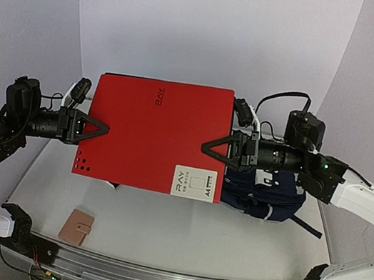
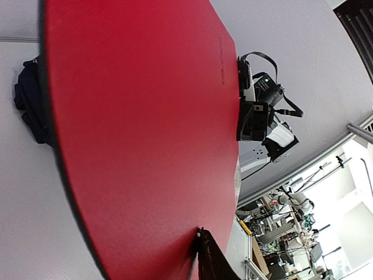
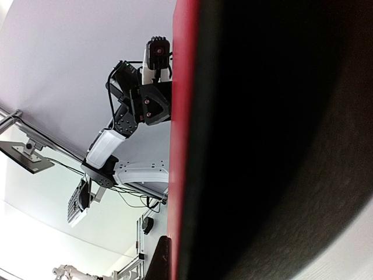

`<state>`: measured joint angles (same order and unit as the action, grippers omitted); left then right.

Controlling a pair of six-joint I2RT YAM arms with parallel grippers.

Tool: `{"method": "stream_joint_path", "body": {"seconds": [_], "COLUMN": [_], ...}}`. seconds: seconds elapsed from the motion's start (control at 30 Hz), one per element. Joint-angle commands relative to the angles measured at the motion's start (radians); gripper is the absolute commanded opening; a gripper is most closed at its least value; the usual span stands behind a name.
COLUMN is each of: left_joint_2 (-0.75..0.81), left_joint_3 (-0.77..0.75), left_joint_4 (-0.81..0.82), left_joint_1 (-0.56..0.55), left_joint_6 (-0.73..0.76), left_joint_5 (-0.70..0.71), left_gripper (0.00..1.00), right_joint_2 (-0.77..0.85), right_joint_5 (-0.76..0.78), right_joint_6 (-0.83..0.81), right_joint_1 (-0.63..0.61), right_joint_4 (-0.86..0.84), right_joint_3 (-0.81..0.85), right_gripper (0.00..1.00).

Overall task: Pack the student bag
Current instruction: Pick up the files from the center of the board.

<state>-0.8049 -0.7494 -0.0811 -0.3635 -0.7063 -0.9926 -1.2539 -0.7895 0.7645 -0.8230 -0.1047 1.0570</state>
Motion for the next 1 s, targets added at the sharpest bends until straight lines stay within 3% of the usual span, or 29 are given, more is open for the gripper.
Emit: {"method": "stream_joint_path", "body": {"seconds": [0.0, 0.1, 0.13, 0.2, 0.37, 0.53, 0.6, 0.77, 0.97], "left_joint_2": [0.026, 0.031, 0.032, 0.034, 0.028, -0.001, -0.009, -0.024, -0.016], "left_joint_3": [-0.020, -0.012, -0.010, -0.011, -0.035, -0.100, -0.114, -0.120, -0.066], "left_joint_4": [0.015, -0.008, -0.023, -0.060, -0.177, -0.347, -0.397, -0.496, -0.444], "left_joint_1": [0.007, 0.009, 0.010, 0.012, 0.026, 0.057, 0.072, 0.124, 0.143], "left_joint_6": [0.009, 0.005, 0.006, 0.008, -0.002, -0.008, -0.018, -0.044, -0.074], "left_joint_5": [0.008, 0.041, 0.059, 0.111, 0.266, 0.456, 0.529, 0.656, 0.629], "left_gripper": [0.15, 0.08, 0.05, 0.01, 0.00, 0.00, 0.00, 0.00, 0.00], "right_joint_2": [0.042, 0.041, 0.040, 0.038, 0.009, -0.054, -0.080, -0.217, -0.469], "right_joint_5": [-0.016, 0.011, 0.033, 0.085, 0.293, 0.520, 0.615, 0.895, 1.122], "right_joint_6": [-0.034, -0.055, -0.065, -0.096, -0.197, -0.280, -0.308, -0.343, -0.394], "right_joint_1": [0.006, 0.008, 0.008, 0.008, 0.008, 0.007, 0.006, 0.005, 0.001], "right_joint_4": [-0.058, -0.030, -0.009, 0.034, 0.218, 0.328, 0.351, 0.458, 0.577], "right_joint_3": [0.000, 0.003, 0.007, 0.019, 0.076, 0.126, 0.140, 0.231, 0.402], "right_gripper": [0.00, 0.01, 0.05, 0.20, 0.66, 0.93, 0.98, 0.98, 0.98]}}
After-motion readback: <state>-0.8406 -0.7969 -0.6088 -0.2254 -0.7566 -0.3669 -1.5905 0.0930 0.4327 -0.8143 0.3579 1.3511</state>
